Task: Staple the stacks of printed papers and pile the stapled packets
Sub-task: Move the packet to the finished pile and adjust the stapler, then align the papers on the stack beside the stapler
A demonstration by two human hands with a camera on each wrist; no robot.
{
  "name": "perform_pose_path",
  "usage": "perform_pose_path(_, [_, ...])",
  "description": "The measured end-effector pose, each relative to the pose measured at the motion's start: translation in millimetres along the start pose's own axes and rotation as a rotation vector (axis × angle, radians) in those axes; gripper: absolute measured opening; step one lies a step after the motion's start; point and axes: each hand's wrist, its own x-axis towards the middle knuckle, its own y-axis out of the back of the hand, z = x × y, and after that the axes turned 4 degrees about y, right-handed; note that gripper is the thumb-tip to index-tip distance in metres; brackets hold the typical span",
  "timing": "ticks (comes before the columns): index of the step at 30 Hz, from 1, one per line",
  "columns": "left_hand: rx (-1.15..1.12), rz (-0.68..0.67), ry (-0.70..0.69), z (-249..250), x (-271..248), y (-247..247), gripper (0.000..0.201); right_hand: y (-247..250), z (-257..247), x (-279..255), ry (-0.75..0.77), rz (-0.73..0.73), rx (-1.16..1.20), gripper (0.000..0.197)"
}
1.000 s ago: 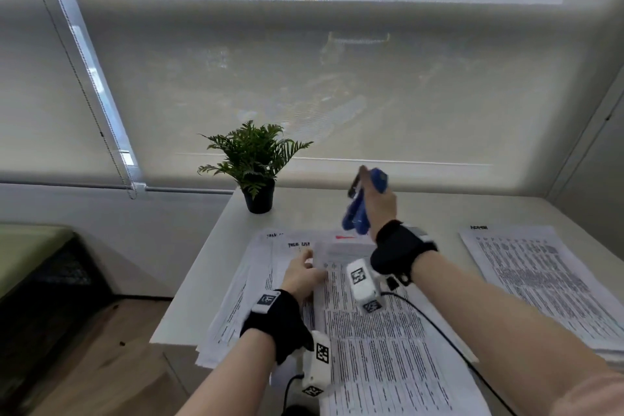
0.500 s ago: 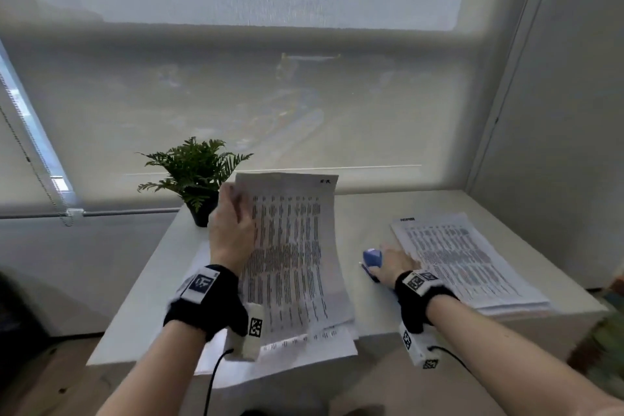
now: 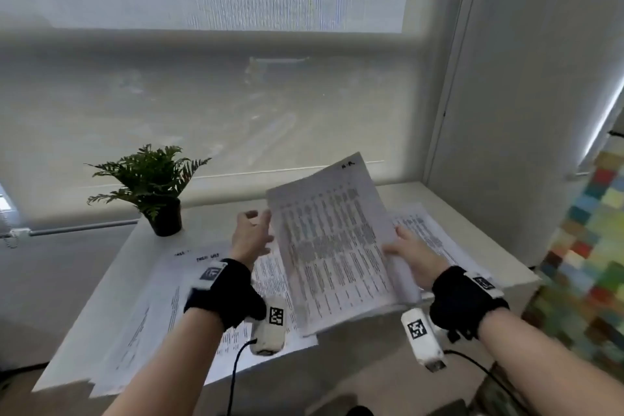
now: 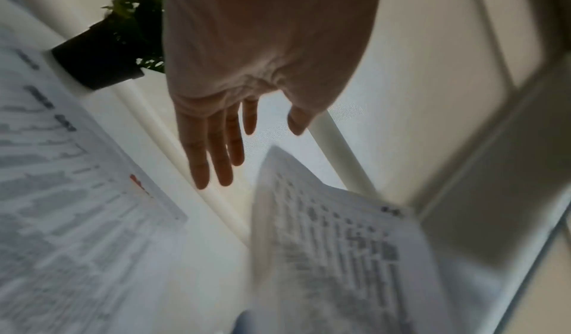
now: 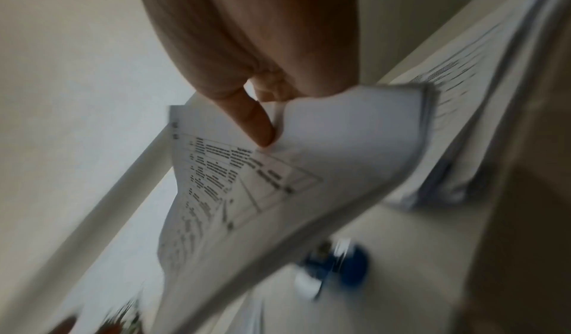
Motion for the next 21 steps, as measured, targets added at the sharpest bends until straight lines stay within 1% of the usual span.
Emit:
perform_pose_path(1, [0.126, -0.029, -0.020, -7.3, -2.4, -3.6, 0.041, 16.4, 2.4, 6.1, -0.004, 0.082, -0.012, 0.038])
perform_pose_path(3, [0.461, -0.029, -0.112, -22.9, -7.4, -0.5, 0.037, 52.4, 3.3, 21.4, -0.003, 0.278, -0.116, 0.044])
perform_pose_path(4, [0.617, -0.030, -0.150, -32.0, -9.4, 4.3, 0.036, 70.3, 3.0, 28.9, -0.021, 0.371, -0.213, 0.043])
perform_pose_path(5, [0.753, -0.033, -0.154, -41.9, -8.5, 11.3, 0.036, 87.4, 2.2, 36.5, -0.057, 0.439, -0.312, 0.039])
perform_pose_path(6, [0.880, -0.036, -0.109, -50.5, -9.0, 19.5, 0.040, 102.8, 2.4, 45.4, -0.107, 0.474, -0.421, 0.034])
perform_pose_path(8, [1.127, -0.004, 0.083, -63.5, -11.4, 38.9, 0.052, 121.9, 2.8, 59.4, -0.195, 0.453, -0.622, 0.025])
perform_pose_path(9, [1.206, 0.030, 0.180, -67.5, -13.8, 49.1, 0.055, 127.6, 5.1, 66.0, -0.218, 0.434, -0.720, 0.027])
perform_pose_path(10, [1.237, 0.073, 0.252, -69.4, -17.6, 58.8, 0.054, 131.1, 7.5, 71.5, -0.239, 0.423, -0.776, 0.032])
perform_pose_path(12, [1.223, 0.130, 0.345, -75.5, -20.9, 75.6, 0.056, 129.3, 8.9, 75.0, -0.255, 0.405, -0.861, 0.040])
perform_pose_path(14, [1.199, 0.128, 0.399, -81.2, -21.5, 88.2, 0.073, 117.8, 6.0, 75.0, -0.221, 0.419, -0.927, 0.049])
perform_pose_path(16, [1.184, 0.110, 0.429, -86.3, -17.5, 94.6, 0.089, 98.5, 2.0, 76.4, -0.149, 0.452, -1.059, 0.058])
perform_pose_path(17, [1.189, 0.105, 0.435, -87.2, -14.8, 95.6, 0.094, 84.1, -1.6, 76.0, -0.108, 0.453, -1.120, 0.058])
perform_pose_path(19, [1.200, 0.096, 0.441, -84.7, -9.6, 93.3, 0.097, 48.2, -10.7, 75.2, 0.035, 0.420, -1.187, 0.052])
perform_pose_path(21, [1.187, 0.082, 0.459, -78.6, -7.1, 89.4, 0.096, 4.3, -14.7, 72.0, 0.208, 0.322, -1.196, 0.043])
